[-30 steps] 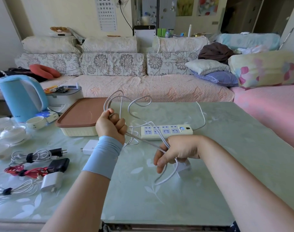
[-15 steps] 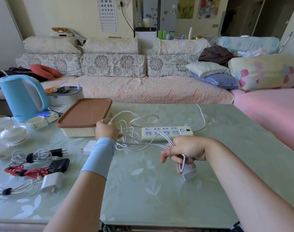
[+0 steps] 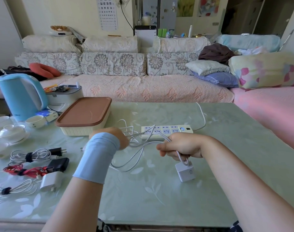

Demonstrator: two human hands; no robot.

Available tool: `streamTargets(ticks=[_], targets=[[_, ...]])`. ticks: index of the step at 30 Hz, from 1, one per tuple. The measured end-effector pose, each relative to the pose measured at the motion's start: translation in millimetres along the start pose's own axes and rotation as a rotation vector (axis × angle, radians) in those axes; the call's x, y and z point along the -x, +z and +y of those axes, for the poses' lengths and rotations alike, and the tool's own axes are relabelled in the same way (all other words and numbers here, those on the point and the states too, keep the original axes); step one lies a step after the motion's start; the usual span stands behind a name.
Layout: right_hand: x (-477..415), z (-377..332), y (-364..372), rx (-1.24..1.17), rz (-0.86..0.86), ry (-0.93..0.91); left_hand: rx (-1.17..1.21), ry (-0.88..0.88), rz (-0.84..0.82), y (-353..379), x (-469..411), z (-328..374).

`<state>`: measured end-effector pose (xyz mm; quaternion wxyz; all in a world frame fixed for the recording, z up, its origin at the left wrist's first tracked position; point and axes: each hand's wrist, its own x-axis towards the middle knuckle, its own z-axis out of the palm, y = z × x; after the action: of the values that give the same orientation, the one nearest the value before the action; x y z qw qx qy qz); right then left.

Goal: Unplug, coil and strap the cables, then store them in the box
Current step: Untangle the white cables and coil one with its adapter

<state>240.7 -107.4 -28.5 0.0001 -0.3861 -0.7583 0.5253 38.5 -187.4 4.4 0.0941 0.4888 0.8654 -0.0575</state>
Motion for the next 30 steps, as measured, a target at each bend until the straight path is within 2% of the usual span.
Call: streamTargets(ticks=[2, 4, 7, 8, 11, 12, 13, 16, 22, 26, 30], targets=[[0, -2, -1, -0.012, 0.036, 0.019, -0.072, 0.108, -0.128, -3, 9, -3], [-2, -3, -2, 0.022, 0.055, 0.027, -0.026, 0.188, -0.156, -10, 19, -6], [-5, -2, -3, 0.117, 0.048, -0.012, -0.09, 0.319, -0.005, -23, 36, -10], [-5, -2, -3, 0.138, 0.035, -0.031, -0.042, 0.393, 0.082, -26, 39, -7], [-4, -1, -2, 0.111, -0.057, -0.062, 0.38, 0.698, 0.394, -26, 45, 18], [-2, -1, -2, 0.105, -0.08, -0.085, 0.486, 0.762, 0.417, -23, 44, 29], [0, -1, -1, 0.118, -0.091, -0.117, 0.523, 0.791, 0.372, -17, 40, 38], [7, -6, -1, 0.128, -0.049, -0.169, 0.391, 0.708, 0.159, 10, 15, 52], [0, 9, -10, -0.175, 0.056, -0.2, 0.288, 0.646, 0.01, 27, -17, 32], [1, 10, -12, -0.397, 0.068, -0.172, 0.426, 0.573, 0.034, 34, -26, 27], [8, 3, -23, -0.613, -0.041, -0.168, 0.555, 0.527, 0.103, 30, -31, 22]])
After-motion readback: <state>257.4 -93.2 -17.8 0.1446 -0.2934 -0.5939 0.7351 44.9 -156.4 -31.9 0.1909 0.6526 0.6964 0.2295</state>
